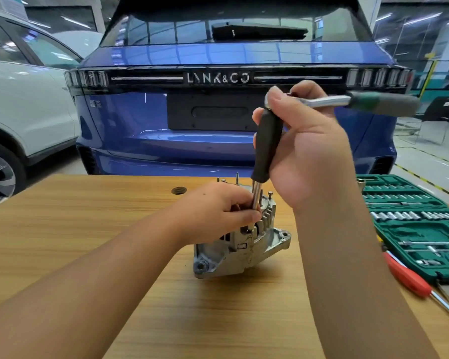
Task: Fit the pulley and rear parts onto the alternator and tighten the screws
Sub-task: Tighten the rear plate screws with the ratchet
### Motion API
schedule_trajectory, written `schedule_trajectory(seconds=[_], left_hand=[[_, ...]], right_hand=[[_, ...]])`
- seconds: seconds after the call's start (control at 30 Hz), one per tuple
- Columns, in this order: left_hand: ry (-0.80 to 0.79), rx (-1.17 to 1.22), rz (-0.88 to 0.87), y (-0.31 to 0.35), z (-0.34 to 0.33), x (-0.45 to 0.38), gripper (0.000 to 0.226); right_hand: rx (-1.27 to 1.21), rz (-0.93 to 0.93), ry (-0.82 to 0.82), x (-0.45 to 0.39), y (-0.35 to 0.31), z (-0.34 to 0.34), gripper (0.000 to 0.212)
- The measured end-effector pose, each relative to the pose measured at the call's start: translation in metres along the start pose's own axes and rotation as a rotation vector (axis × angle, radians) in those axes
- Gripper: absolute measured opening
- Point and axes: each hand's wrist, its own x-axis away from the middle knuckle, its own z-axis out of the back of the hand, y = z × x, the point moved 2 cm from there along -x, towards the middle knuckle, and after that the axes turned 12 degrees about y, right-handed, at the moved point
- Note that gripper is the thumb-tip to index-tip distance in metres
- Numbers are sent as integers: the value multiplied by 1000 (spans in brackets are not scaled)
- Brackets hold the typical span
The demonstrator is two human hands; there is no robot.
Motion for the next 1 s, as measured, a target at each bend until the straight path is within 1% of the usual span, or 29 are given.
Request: schedule_trajectory(seconds=[0.07,0.1,0.13,0.17,0.2,0.23,0.3,0.33,0.37,0.4,0.43,0.47,0.5,0.53,0.6,0.63,0.67,0.7,0.8,0.87,0.93,0.97,1.0], left_hand=[[-8,-21,13,1,-1,-1,9],[-9,-24,16,2,-1,-1,10],[-6,-25,11,3,0,0,15],[-2,-24,5,4,1,1,19],[3,-19,3,4,1,1,20],[9,-11,7,5,1,2,19],[14,-5,15,6,1,3,17],[13,-11,16,6,1,3,18],[15,-18,17,7,1,3,19],[20,-25,14,7,1,3,20],[26,-32,6,8,1,3,22],[24,-41,-3,8,1,2,24],[15,-48,-11,9,1,2,24],[3,-47,-15,10,0,2,24],[-10,-38,-18,12,-1,2,21],[-11,-41,-20,12,-1,3,20],[-10,-47,-24,13,-1,3,20],[-8,-56,-27,12,-1,3,20],[8,-63,-25,11,0,3,19],[22,-21,-5,10,1,3,15],[21,8,4,9,1,4,11],[19,11,3,9,1,4,10],[18,12,1,9,0,4,10]], right_hand=[[207,275,14,2,4,0,19],[327,409,-6,4,6,-1,21],[411,508,-59,6,9,-2,25],[451,545,-136,7,11,-4,31],[447,510,-203,7,12,-6,38],[395,414,-245,5,12,-8,47],[286,219,-225,-1,11,-12,61],[259,158,-200,-4,10,-12,60],[246,124,-185,-5,9,-11,53],[230,111,-190,-4,8,-8,37],[193,99,-218,0,7,-6,16],[195,121,-213,3,5,-3,13],[244,168,-155,5,5,0,28],[325,236,-73,6,5,2,38],[440,384,102,7,3,0,41],[440,388,141,7,2,0,39],[407,330,149,6,2,0,38],[346,231,127,6,0,0,37],[127,-102,-6,4,-8,1,29],[33,-253,-87,5,-9,-1,28],[-33,-298,-95,7,-9,-2,22],[-66,-291,-77,7,-7,-3,17],[-105,-270,-56,7,-6,-3,17]])
